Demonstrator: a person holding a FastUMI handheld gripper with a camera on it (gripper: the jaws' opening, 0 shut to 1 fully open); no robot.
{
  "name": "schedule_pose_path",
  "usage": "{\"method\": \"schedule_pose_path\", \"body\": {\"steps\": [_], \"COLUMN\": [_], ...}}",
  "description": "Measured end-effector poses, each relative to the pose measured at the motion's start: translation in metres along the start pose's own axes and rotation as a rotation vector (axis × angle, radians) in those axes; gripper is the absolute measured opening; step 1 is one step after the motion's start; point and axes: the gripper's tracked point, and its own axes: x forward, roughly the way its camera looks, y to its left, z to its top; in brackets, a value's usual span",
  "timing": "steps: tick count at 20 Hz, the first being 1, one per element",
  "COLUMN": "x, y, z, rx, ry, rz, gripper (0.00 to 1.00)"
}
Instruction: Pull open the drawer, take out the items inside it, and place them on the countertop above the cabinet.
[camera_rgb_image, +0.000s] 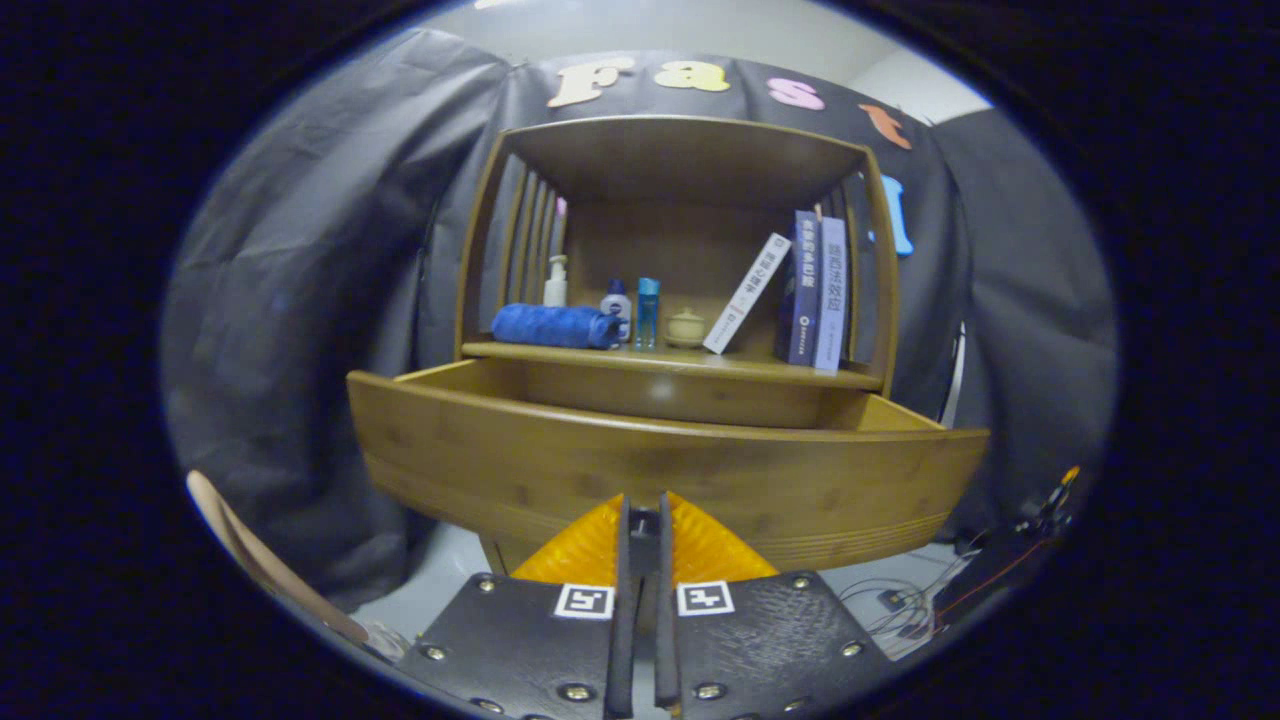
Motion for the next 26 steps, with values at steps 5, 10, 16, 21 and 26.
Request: {"method": "schedule_pose_path", "body": {"steps": [5, 10, 16, 21, 26], "x": [-0.009, -0.009, 0.003, 0.040, 0.103], "y": [-0.002, 0.007, 0.016, 0.022, 0.033], "z": [-0.017, 0.007, 0.074, 0.129, 0.105], "rx": [0.047, 0.044, 0.061, 0.075, 0.003], "ry": [0.034, 0.004, -0.050, -0.041, 0.248], "rz": [0.023, 0.065, 0.115, 0.167, 0.222], "gripper": [0.05, 0.05, 0.04, 0.12, 0.54]}}
